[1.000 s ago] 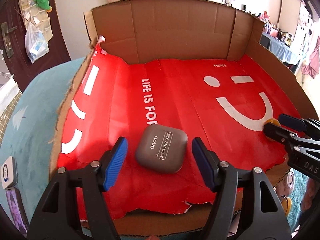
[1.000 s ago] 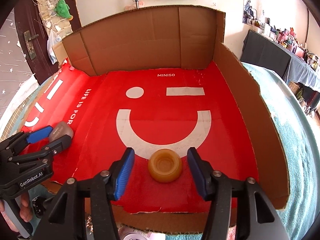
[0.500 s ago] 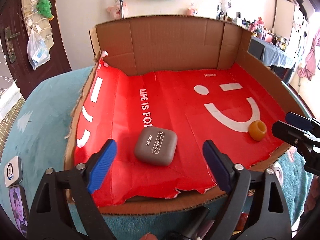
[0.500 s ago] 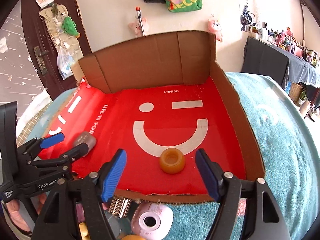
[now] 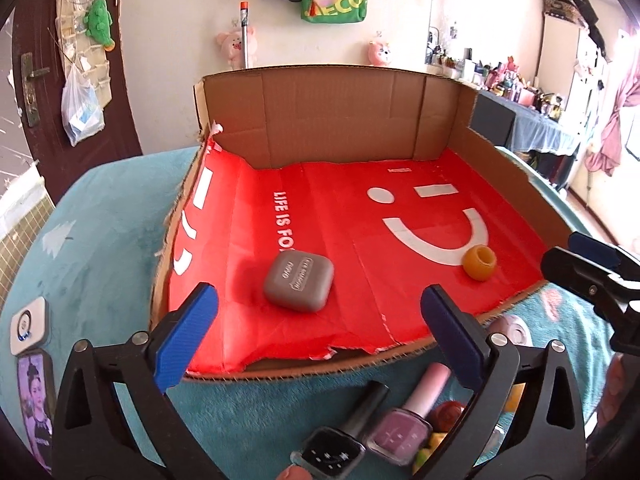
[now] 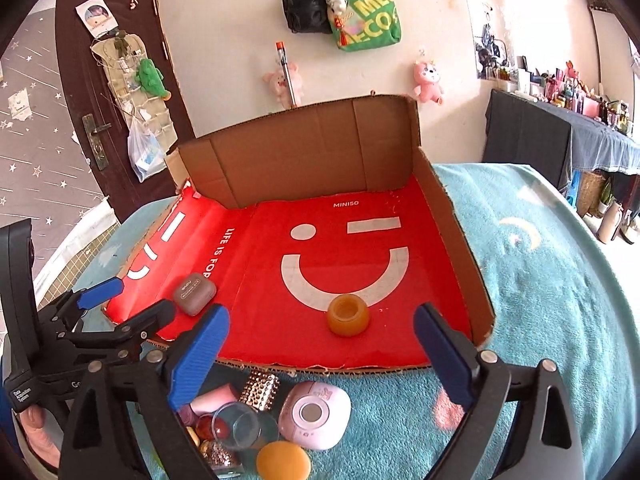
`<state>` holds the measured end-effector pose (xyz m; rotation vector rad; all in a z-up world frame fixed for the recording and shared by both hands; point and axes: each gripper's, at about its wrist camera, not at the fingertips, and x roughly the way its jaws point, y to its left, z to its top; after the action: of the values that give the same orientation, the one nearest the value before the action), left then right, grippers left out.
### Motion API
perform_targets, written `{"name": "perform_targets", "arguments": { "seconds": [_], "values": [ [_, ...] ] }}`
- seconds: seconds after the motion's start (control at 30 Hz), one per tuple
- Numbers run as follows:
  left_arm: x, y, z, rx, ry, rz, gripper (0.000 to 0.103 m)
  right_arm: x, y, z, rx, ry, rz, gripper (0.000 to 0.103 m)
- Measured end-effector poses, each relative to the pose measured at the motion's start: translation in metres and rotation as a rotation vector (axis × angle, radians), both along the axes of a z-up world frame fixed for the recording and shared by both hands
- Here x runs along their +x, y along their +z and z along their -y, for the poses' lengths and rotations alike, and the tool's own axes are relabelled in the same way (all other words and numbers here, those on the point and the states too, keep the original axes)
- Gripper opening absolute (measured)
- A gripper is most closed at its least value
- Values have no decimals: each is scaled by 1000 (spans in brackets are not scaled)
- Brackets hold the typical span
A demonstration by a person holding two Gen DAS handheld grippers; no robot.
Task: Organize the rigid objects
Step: 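Withdraw both open tools from the box back toward the remaining items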
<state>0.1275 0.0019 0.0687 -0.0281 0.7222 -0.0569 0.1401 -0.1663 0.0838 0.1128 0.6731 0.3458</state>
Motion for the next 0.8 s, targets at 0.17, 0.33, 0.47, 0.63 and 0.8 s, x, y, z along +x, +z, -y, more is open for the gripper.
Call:
{"name": "perform_targets", "arguments": {
  "seconds": [0.17, 0.33, 0.47, 0.63, 0.8],
  "values": [
    [-11, 1, 0, -4, 8, 17, 103, -11, 2, 1, 10, 10, 22, 103],
    [-23, 1, -2, -6, 32, 34, 103, -23, 0, 2, 23, 9, 41, 103],
    [-36, 3, -3, 17, 73, 69, 103, -34, -2, 1, 22, 12, 56, 103],
    [-50, 5, 0, 12, 64, 86, 103, -47, -2, 3, 59, 18, 69, 103],
    [-64, 5, 3, 22, 55, 92, 103, -63, -4, 0, 9, -4, 109, 103]
  ]
}}
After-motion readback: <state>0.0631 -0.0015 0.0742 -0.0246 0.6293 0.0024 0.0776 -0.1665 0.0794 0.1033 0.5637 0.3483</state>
